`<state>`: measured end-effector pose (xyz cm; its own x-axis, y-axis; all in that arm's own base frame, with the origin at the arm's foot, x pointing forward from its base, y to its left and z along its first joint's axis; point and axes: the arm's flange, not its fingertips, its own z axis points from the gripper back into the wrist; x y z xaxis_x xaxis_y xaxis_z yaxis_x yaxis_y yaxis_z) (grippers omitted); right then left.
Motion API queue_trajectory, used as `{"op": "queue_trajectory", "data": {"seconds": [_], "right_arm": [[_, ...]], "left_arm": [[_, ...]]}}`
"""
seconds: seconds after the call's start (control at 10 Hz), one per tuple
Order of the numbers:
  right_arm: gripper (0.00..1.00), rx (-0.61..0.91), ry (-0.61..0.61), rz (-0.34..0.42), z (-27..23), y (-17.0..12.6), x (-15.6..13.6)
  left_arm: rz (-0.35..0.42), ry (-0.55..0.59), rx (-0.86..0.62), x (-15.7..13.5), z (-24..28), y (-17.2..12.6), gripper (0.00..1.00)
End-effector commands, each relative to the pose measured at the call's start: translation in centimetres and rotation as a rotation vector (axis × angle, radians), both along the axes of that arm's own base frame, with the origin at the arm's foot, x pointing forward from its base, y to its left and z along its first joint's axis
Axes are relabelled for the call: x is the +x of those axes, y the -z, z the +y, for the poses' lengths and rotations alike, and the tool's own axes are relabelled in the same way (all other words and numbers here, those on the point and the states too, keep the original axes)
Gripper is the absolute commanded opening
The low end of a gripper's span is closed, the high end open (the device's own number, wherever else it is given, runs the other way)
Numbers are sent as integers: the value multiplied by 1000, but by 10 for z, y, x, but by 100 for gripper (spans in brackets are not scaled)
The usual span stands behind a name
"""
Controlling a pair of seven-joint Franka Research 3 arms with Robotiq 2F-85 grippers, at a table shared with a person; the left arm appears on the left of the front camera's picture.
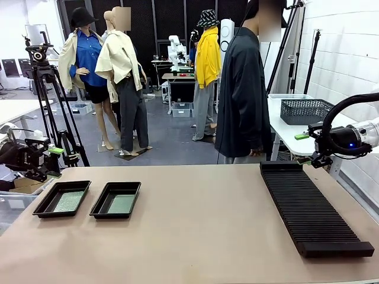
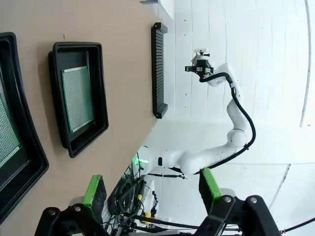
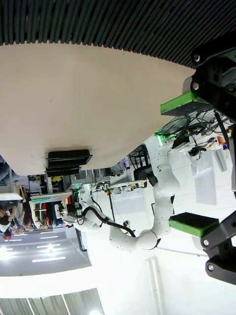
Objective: Inspect and transfer BCBs to ESD trays.
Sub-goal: Pick up the ESD tray and place it on the left side of the table.
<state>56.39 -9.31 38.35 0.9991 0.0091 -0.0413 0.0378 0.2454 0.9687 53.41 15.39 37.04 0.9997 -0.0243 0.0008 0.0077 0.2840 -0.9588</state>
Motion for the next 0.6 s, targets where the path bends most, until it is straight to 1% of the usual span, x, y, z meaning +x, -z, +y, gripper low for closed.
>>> {"op": "queue_trajectory", "data": {"seconds": [0.0,0.1,0.2,0.5], "right_arm": [[100,-1,0,11,2,-2,0],[100,-1,0,11,2,-2,0],[100,-1,0,11,2,-2,0],[100,-1,0,11,2,-2,0]], "left_arm": [[2,2,-38,8,4,-8,100],[10,7,-11,9,0,-9,100],[3,8,-8,2,2,1,100],[3,8,-8,2,2,1,100]]}}
